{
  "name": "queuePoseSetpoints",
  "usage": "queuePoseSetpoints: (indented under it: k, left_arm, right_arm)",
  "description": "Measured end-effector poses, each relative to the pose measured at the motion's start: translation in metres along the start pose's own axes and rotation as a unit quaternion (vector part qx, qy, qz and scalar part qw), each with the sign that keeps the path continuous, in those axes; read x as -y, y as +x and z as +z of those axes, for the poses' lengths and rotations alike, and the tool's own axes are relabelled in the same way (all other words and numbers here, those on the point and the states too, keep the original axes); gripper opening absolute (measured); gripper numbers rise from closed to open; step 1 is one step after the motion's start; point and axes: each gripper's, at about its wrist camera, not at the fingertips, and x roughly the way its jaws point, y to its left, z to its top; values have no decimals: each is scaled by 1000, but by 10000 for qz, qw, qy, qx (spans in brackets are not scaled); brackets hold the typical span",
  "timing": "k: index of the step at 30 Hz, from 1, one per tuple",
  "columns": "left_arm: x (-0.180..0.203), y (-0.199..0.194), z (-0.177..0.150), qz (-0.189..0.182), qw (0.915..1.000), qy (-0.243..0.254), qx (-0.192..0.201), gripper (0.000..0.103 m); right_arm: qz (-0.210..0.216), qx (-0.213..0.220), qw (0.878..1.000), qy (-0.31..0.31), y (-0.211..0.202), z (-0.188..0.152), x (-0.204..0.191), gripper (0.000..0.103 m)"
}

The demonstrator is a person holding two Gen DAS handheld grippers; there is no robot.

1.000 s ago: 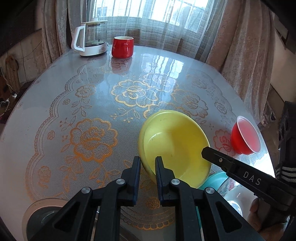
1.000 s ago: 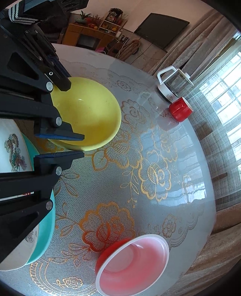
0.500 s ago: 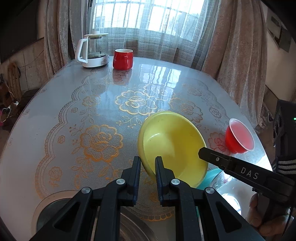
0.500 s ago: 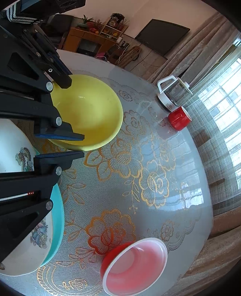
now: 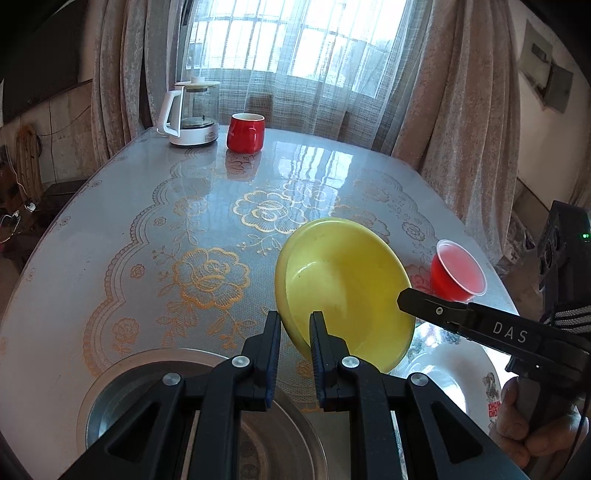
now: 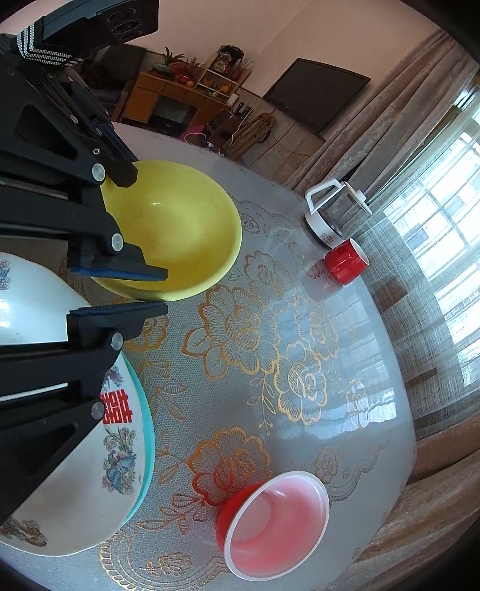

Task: Organize plates and bowls
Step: 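Lift the yellow bowl by its rim with both grippers, then carry the yellow bowl over the steel bowl and lower it inside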

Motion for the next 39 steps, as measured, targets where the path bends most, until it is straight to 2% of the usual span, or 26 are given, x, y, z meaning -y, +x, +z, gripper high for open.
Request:
queuePoseSetpoints:
  k: [13, 18, 31, 39]
  left_arm:
    - [-14, -45, -24, -21, 9995, -82, 307, 16]
    - [-28, -58, -37, -75, 9992, -242, 307, 16]
    - [-65, -86, -64, 73, 9980, -533, 339, 16]
    - [-86, -91, -81, 176, 9970, -713, 228, 16]
  right_arm:
    - [373, 125, 9990, -204, -26, -28, -25, 11]
    - [541, 104, 9980, -299, -32, -41, -37, 11]
    - [831, -171, 9941, -683, -21, -66, -73, 11]
    - [877, -459, 9914, -854, -5, -84, -86, 11]
